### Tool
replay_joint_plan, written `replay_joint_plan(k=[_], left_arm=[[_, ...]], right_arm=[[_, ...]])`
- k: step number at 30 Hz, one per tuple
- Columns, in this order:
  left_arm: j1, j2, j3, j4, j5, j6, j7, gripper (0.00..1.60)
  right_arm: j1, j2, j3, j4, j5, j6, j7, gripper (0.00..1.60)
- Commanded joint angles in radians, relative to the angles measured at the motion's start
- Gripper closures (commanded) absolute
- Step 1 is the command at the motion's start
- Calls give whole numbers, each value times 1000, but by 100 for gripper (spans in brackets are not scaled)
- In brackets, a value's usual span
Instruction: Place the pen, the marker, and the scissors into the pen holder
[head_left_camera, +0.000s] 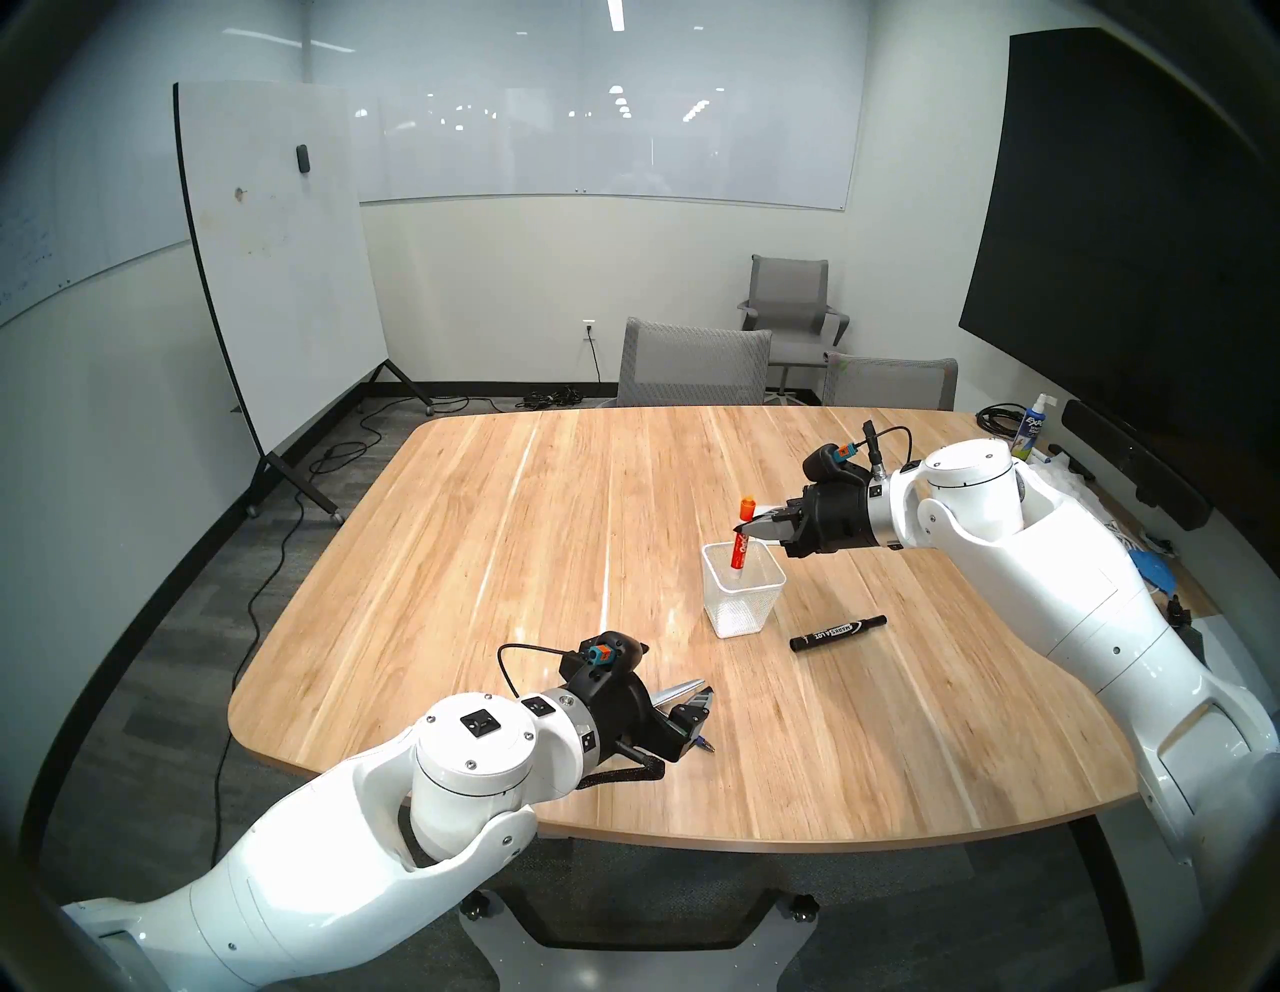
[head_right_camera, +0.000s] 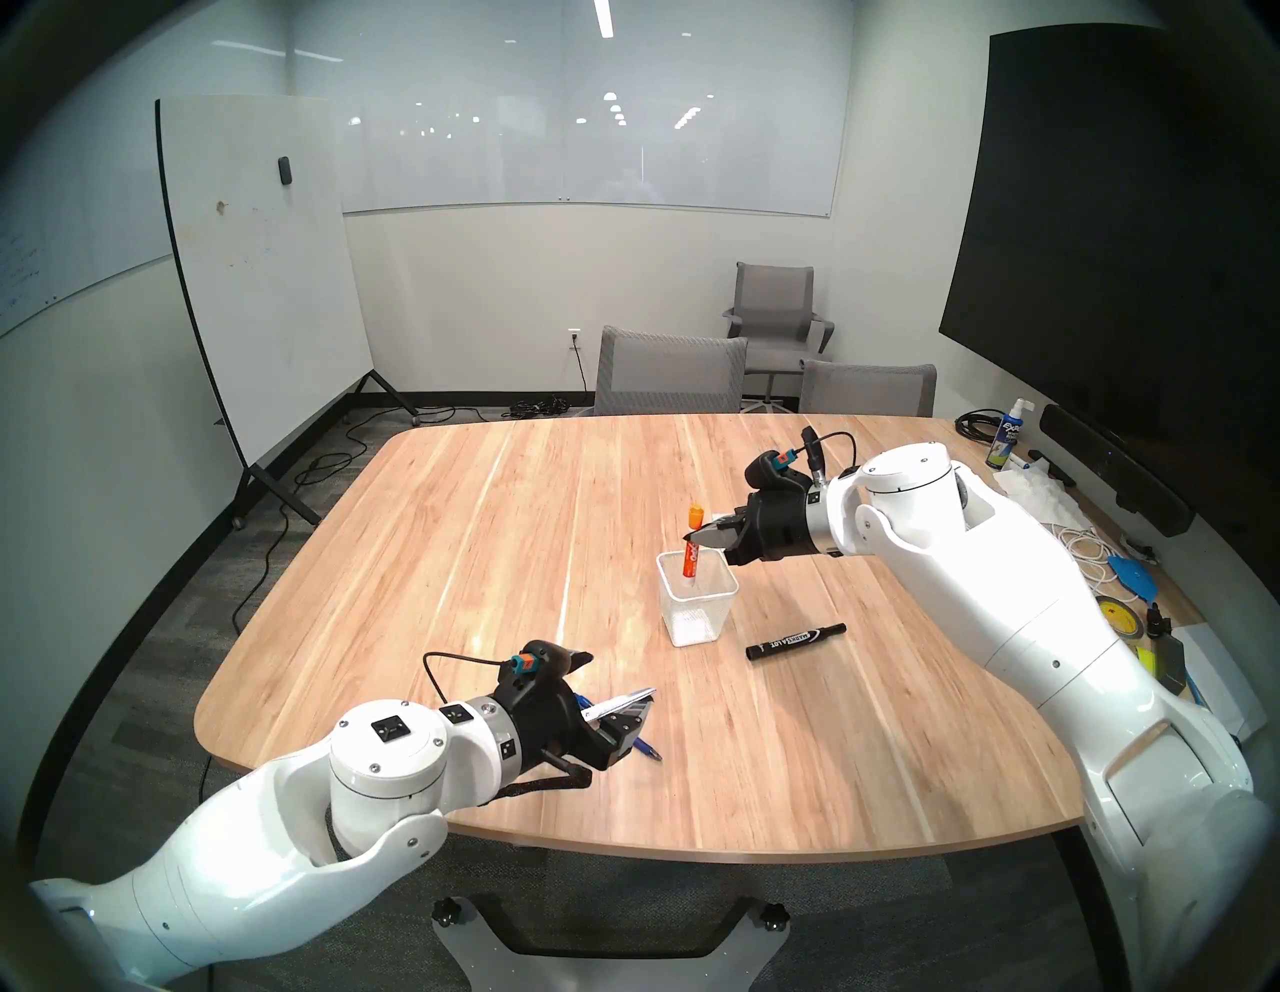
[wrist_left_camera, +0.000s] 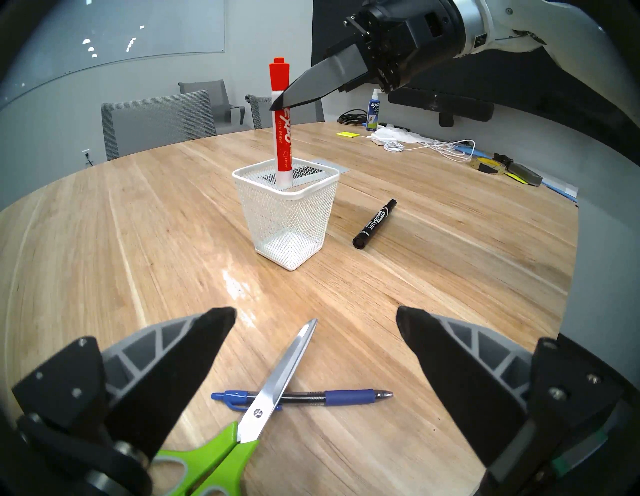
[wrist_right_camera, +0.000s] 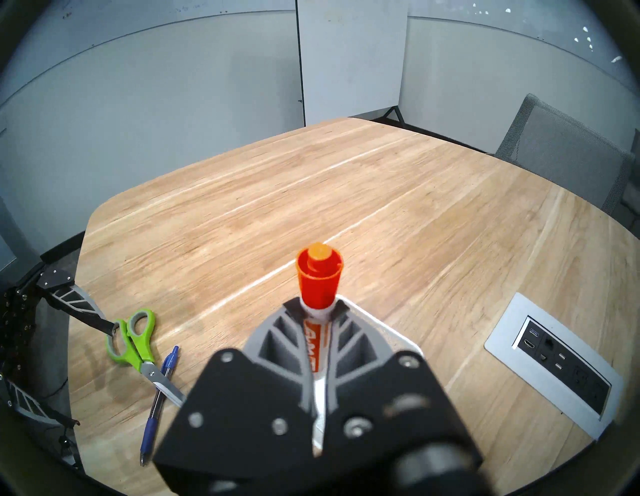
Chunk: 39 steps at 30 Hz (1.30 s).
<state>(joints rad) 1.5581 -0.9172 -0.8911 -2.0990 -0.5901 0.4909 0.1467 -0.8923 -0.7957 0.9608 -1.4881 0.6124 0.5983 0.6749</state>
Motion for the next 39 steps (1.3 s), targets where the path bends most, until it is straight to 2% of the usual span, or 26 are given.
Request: replay_joint_plan(k=[1,3,21,39], left_arm=[[-3,-3,-1,-15,2,-8,-1,0],[-3,-3,-1,-15,3,-8,-1,0],[-3,-3,-2,-16,3,-8,-1,0],[-2,-4,-2,-15,3,-8,-2,0]], right_arm=[[-4,-6,11,-17,-21,-36,-41,160],[-8,-10,8,-16,-34,-39,-58,160],[-25,-8,-10,-8,-62,-31,-28,160],[-35,-21,-28,6,-98,-35,-40,160]])
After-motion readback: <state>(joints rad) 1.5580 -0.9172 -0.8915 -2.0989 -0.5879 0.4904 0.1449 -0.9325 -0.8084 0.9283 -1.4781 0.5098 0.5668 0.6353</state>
